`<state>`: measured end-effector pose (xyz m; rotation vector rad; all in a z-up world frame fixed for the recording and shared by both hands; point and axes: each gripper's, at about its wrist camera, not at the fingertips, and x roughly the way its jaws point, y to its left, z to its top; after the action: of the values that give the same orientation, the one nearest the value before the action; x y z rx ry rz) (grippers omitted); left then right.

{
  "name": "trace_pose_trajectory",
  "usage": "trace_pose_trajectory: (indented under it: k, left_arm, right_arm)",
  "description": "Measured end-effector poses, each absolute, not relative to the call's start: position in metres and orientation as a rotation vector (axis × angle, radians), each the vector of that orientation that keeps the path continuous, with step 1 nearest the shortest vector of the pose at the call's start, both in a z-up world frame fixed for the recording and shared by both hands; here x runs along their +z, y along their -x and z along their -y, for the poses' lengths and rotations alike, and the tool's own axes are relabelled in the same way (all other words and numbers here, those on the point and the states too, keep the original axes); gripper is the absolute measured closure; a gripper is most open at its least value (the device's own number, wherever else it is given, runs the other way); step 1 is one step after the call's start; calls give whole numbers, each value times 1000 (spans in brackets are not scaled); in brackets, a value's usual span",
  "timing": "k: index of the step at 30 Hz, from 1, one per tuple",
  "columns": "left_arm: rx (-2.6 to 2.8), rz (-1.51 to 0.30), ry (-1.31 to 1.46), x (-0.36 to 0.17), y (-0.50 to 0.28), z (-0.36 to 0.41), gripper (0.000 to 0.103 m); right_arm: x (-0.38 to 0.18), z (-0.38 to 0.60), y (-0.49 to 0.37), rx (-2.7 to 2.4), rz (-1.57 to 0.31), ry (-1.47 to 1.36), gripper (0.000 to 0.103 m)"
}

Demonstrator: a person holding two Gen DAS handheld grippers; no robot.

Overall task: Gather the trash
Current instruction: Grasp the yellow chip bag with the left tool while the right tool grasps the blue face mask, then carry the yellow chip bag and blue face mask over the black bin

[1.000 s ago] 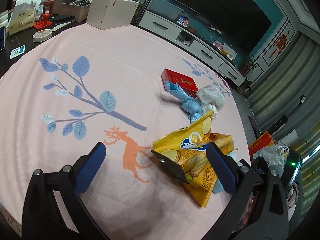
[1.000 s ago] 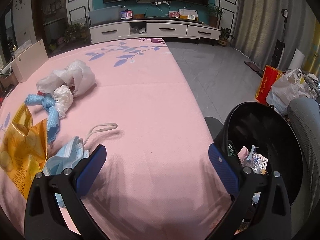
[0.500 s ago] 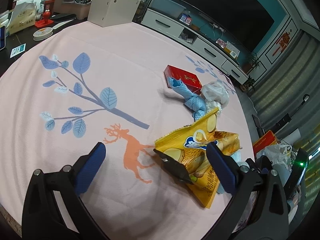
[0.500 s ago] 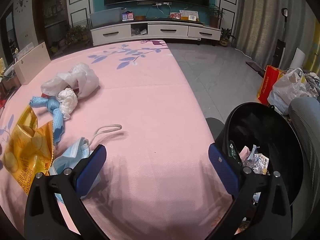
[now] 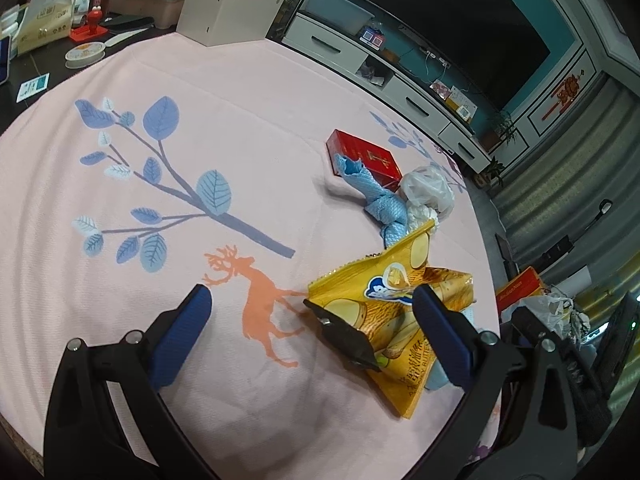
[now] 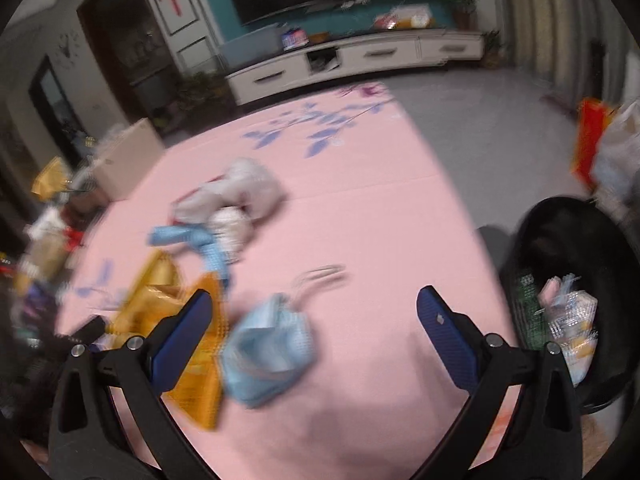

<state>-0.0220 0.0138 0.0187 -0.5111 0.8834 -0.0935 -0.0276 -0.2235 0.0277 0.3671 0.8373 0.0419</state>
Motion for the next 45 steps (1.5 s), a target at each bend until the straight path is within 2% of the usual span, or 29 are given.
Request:
trace_pose_trajectory:
  k: [4, 12, 14, 16, 24, 25, 26, 28, 30, 32, 33, 39, 45]
  left_arm:
    - [-125, -912, 523, 15, 19, -10, 3]
    - [-201, -955, 534, 3, 13, 6, 3]
    - [-198, -950, 529, -1, 10, 10, 3]
    - [-190, -919, 529, -1, 10, 12, 3]
    - [-309, -898, 602, -5, 8, 22, 4]
    - [-330, -893, 619, -6, 8, 24, 6]
    - [-343, -893, 631, -7, 7, 26, 12]
    - [-362, -897, 653, -11, 5, 31, 25]
    - [-357, -895, 645, -12, 4, 35, 35]
    - [-377, -877, 647, -12, 4, 39, 51]
    - [-393, -868, 653, -10, 4, 40, 54]
    - [-378, -794, 643, 10, 17, 34, 57]
    - [-326, -639, 644, 60, 47, -2, 57]
  right_arm:
    - [31, 210, 15, 161, -894, -452, 3]
    - [24, 201, 16, 125, -917, -401, 5]
    - [13, 207, 16, 109, -948, -413, 13]
    - [2, 208, 12, 114, -997, -409, 26]
    - [-19, 193, 8, 169, -1042, -351, 53]
    - [-19, 191, 9, 173, -1040, -339, 58]
    - [-20, 190, 9, 189, -1042, -337, 64]
    - [-20, 189, 9, 203, -1044, -333, 69]
    - [-20, 189, 10, 202, -1039, -327, 70]
    - [-19, 189, 11, 204, -1036, -324, 70]
    - [-18, 189, 11, 205, -1035, -325, 70]
    - [-3, 191, 19, 217, -1018, -340, 70]
    - [37, 214, 45, 183, -893, -361, 70]
